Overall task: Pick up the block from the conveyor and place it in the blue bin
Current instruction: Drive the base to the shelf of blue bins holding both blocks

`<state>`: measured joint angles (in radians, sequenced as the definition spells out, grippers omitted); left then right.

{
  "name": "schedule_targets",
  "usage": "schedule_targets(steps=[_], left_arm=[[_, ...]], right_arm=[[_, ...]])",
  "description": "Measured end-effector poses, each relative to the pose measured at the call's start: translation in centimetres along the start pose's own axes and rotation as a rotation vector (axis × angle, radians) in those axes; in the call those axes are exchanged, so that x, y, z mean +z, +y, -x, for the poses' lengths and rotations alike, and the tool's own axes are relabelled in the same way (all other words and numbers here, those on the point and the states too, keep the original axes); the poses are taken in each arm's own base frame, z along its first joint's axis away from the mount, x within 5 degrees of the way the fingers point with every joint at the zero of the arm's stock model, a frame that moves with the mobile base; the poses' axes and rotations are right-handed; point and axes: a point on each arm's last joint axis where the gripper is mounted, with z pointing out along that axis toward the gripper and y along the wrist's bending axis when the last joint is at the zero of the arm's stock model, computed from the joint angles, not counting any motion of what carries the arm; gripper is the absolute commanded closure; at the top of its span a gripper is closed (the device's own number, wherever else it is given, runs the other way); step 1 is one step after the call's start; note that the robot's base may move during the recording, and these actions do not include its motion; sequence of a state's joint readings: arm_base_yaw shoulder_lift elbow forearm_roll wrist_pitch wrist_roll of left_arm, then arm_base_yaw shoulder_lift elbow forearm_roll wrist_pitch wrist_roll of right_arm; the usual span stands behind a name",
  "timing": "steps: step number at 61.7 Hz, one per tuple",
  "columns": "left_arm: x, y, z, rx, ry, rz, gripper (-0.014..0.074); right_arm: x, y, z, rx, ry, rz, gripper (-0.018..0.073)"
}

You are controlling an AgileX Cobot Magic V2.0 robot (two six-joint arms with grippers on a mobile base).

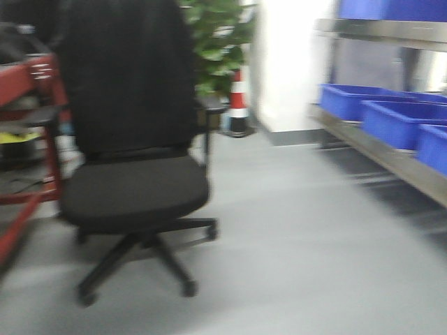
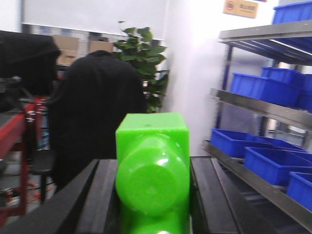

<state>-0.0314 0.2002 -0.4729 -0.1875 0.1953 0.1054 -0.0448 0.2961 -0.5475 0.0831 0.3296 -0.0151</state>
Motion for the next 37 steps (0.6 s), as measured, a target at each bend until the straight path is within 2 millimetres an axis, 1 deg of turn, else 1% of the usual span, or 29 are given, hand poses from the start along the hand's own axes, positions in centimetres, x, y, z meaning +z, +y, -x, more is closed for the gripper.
schedule_targets(steps=[37], left_arm=[[0.00, 0.00, 0.00, 0.000, 0.000, 0.000, 0.0707]], right_arm=[[0.01, 0.00, -0.02, -0.002, 0.001, 0.000, 0.0727]])
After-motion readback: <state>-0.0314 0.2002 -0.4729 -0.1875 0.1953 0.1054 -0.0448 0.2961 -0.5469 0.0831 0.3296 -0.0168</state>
